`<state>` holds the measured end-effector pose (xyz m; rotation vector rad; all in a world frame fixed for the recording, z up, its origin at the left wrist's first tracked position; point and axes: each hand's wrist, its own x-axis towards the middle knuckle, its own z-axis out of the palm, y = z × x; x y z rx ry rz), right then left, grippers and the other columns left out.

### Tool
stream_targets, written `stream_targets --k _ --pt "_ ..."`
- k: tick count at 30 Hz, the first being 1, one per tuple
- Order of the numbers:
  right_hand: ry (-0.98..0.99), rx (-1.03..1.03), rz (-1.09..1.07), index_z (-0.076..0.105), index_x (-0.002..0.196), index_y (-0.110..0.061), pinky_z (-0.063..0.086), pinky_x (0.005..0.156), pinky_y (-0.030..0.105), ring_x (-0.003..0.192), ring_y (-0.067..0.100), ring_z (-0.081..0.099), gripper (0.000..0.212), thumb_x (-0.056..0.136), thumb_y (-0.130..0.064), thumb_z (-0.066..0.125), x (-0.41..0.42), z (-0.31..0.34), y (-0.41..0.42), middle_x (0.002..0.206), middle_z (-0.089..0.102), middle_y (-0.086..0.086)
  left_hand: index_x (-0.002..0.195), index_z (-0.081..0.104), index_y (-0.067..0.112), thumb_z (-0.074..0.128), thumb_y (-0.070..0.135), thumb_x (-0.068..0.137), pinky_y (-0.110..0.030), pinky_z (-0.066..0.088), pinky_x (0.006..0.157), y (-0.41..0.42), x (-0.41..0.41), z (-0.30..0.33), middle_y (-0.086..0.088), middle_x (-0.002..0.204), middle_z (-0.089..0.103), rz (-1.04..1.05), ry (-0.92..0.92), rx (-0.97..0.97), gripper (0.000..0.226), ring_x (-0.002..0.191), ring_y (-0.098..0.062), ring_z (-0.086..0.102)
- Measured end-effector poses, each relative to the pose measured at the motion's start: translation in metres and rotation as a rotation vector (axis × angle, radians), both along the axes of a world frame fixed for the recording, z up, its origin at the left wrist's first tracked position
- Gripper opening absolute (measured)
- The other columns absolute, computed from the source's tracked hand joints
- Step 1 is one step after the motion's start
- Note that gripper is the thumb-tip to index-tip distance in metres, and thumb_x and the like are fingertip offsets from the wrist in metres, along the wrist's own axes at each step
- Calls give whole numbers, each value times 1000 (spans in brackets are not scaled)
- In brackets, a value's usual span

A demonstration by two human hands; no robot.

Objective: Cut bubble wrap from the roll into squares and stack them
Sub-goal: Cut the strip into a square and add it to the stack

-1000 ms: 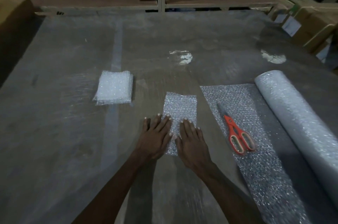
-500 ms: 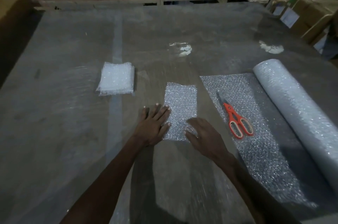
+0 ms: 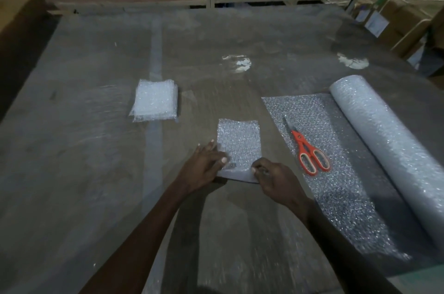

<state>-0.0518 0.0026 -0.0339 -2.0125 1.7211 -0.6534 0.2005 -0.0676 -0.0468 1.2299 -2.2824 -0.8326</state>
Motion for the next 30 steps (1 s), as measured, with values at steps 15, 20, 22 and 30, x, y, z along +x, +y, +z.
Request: stream_targets --k 15,20,22,30 --pt "-890 399 -308 71 97 -6 56 71 27 77 14 69 13 87 -8 78 -8 42 -45 88 76 8 62 64 19 72 11 91 -17 35 51 5 -30 20 16 52 54 424 663 325 31 51 4 43" --pt "-930 405 -443 70 96 -4 52 56 18 66 9 64 11 87 -4 77 -4 34 -71 80 72 3 88 75 9 78 10 85 -31 50 70 -22 -34 6 -4 78 73 518 660 347 3 71 -10 63" --pt "-931 394 -483 69 90 -9 51 53 17 64 7 63 9 87 -3 77 -2 31 -81 77 71 2 94 72 12 79 9 83 -33 54 75 -34 -36 2 -3 82 73 593 604 315 13 74 -11 66" --pt "-779 334 -526 67 76 -14 49 49 16 55 3 59 21 85 1 78 -4 13 -104 66 66 0 118 69 12 73 18 89 -24 46 89 -60 -40 5 -5 121 68 397 134 -105 30 106 -21 64"
